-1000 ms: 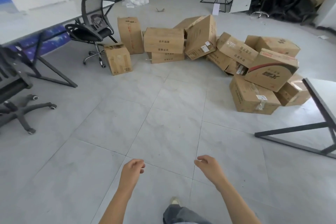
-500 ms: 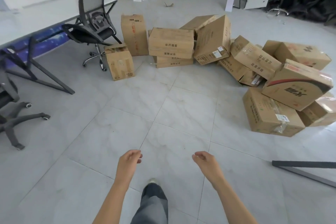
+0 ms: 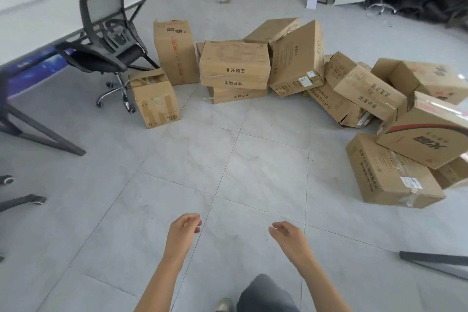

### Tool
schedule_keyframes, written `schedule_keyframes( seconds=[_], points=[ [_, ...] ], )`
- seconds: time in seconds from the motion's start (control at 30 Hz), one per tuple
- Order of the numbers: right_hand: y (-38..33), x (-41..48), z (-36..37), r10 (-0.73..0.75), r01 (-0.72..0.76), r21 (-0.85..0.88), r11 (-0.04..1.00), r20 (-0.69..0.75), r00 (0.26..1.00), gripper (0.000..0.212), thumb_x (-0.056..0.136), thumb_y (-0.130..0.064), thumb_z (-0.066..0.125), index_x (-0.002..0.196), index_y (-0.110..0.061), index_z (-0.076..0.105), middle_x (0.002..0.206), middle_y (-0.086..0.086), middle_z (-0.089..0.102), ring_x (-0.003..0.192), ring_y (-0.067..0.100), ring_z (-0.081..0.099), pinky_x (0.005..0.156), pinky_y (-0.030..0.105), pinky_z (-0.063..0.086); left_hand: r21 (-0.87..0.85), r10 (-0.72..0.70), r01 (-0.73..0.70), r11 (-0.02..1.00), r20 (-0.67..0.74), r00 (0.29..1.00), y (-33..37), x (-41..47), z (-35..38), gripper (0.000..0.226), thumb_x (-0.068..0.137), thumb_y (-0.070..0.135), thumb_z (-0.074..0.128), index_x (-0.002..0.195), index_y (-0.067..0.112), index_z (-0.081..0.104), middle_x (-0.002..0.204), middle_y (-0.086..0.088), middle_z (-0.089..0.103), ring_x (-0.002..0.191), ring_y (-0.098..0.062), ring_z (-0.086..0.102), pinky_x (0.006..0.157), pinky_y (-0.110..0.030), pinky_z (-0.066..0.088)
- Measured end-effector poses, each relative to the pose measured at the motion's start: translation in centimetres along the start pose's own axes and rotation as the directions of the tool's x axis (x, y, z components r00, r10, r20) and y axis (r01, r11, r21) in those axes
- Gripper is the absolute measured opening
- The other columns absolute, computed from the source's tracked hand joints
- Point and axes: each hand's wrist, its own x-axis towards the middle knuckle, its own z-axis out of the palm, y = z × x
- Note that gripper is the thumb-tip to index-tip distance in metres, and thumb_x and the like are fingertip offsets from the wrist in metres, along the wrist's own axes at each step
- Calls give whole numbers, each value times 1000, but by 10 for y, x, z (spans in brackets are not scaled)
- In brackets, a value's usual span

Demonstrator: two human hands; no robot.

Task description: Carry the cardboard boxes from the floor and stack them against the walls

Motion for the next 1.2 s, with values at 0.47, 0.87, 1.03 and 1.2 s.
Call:
schedule_keyframes(
  seconds=[0.47, 0.87, 1.03, 1.2],
  points=[
    [-144, 269, -81, -45, 52, 90, 995, -75, 996, 31, 90, -26, 57, 116, -10, 60, 110, 2, 61, 98, 16, 54, 80, 24, 37, 31, 30, -29, 999, -32, 999, 162, 225, 84, 16, 92, 12, 53, 80, 13, 63, 89, -7, 65, 78, -18, 60, 77, -31, 42],
    [-204, 411, -120, 87, -87, 37, 996, -17, 996, 32, 90, -24, 56, 118, -9, 59, 113, 2, 60, 99, 16, 53, 79, 22, 38, 53, -75, 74, 996, 25, 997, 241, 371, 160, 16, 93, 11, 51, 81, 12, 62, 91, -10, 66, 81, -22, 62, 81, -33, 43],
    [-247, 486, -152, 94, -85, 80, 993, -107, 990, 31, 90, -23, 57, 117, -9, 59, 102, 0, 59, 92, 14, 54, 64, 17, 40, 61, -61, 56, 997, 86, 994, 297, 458, 196, 14, 92, 13, 52, 83, 13, 61, 92, -8, 66, 82, -20, 62, 81, -33, 43],
    [-296, 551, -185, 117, -94, 128, 987, -191, 975, 29, 91, -22, 56, 117, -8, 59, 96, -2, 59, 90, 14, 54, 74, 24, 38, 63, 21, -29, 998, 121, 992, 375, 541, 226, 16, 92, 13, 53, 78, 13, 61, 87, -7, 65, 78, -20, 60, 74, -31, 42]
  ],
)
